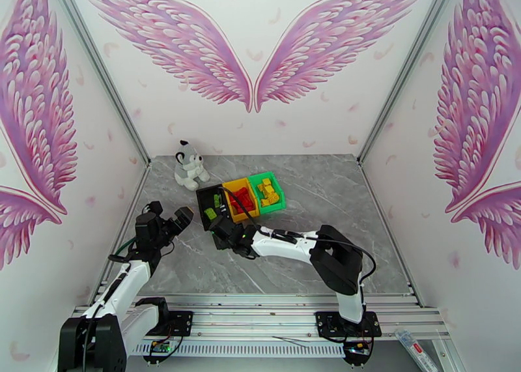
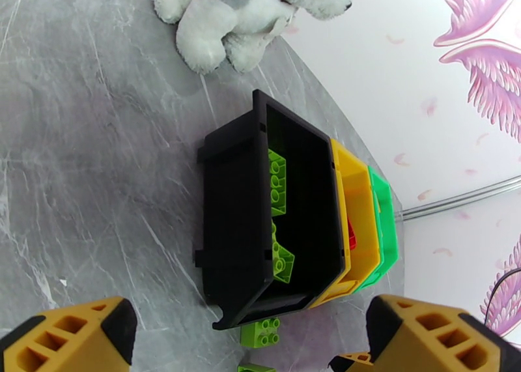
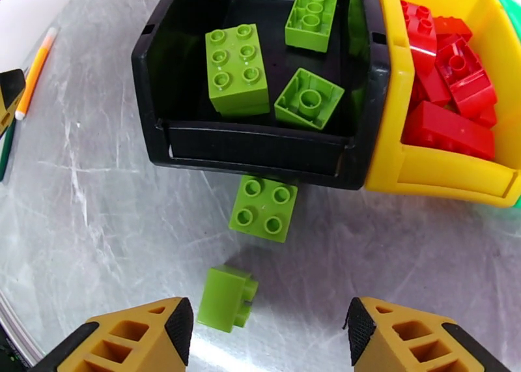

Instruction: Sort the legos into containers by color

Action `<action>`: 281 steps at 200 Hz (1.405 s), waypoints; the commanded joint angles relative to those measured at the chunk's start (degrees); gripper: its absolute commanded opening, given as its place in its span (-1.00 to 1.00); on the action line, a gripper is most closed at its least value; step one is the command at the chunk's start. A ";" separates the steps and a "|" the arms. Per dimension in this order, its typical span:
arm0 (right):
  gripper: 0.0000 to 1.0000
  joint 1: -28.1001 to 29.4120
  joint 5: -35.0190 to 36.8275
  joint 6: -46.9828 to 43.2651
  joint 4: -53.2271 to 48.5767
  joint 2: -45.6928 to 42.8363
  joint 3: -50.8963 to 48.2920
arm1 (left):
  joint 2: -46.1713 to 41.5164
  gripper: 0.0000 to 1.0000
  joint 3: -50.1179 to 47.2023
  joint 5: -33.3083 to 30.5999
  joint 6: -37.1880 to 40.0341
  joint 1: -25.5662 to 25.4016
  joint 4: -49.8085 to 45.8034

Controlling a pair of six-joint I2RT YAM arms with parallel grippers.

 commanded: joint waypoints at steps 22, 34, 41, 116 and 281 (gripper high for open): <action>0.28 1.03 -1.97 2.15 2.40 4.99 1.77 | 0.68 0.98 2.47 -0.88 1.09 -0.15 -1.40; 0.25 1.04 -1.85 2.43 2.31 5.97 2.32 | 0.58 0.97 2.46 -0.77 1.09 -0.19 -1.48; 0.23 1.04 -1.64 2.58 2.31 6.55 2.51 | 0.45 0.97 2.46 -0.78 1.09 -0.06 -1.48; -0.10 0.96 -0.95 3.30 1.78 9.98 4.46 | 0.26 0.97 2.46 -0.67 0.99 0.03 -1.55; -0.51 -1.04 5.47 -0.02 0.72 -2.20 -0.36 | 5.91 0.98 5.27 1.45 2.20 -4.94 0.15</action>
